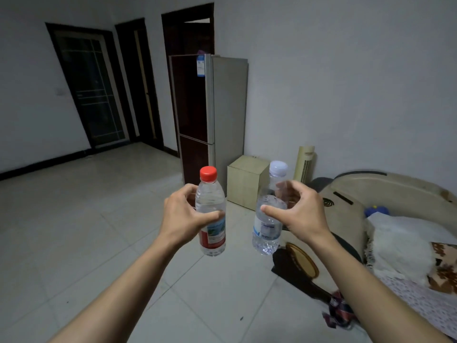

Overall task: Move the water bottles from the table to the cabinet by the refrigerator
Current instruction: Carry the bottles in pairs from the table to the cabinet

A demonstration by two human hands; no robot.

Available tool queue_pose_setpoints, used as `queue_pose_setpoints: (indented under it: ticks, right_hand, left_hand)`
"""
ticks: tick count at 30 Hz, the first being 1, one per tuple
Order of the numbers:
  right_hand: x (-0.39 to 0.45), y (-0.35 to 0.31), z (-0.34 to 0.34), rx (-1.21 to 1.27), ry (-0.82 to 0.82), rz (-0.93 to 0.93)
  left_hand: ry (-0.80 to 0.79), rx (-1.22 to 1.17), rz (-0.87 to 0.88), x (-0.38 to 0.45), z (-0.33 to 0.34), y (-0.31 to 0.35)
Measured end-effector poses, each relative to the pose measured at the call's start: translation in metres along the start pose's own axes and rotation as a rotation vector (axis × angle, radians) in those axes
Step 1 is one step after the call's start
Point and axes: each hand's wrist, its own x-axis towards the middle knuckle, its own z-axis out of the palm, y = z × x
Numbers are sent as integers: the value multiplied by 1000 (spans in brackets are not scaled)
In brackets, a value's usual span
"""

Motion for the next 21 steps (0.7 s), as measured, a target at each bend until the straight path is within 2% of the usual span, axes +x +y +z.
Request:
queue_pose_setpoints:
  ticks: [12,21]
  right_hand:
    - [164,71,69,14,-50,49]
    - [297,97,148,-31,-3,47]
  left_hand:
    - [19,-31,-26,172,44,-78]
    - [17,-81,7,324,49,-148]
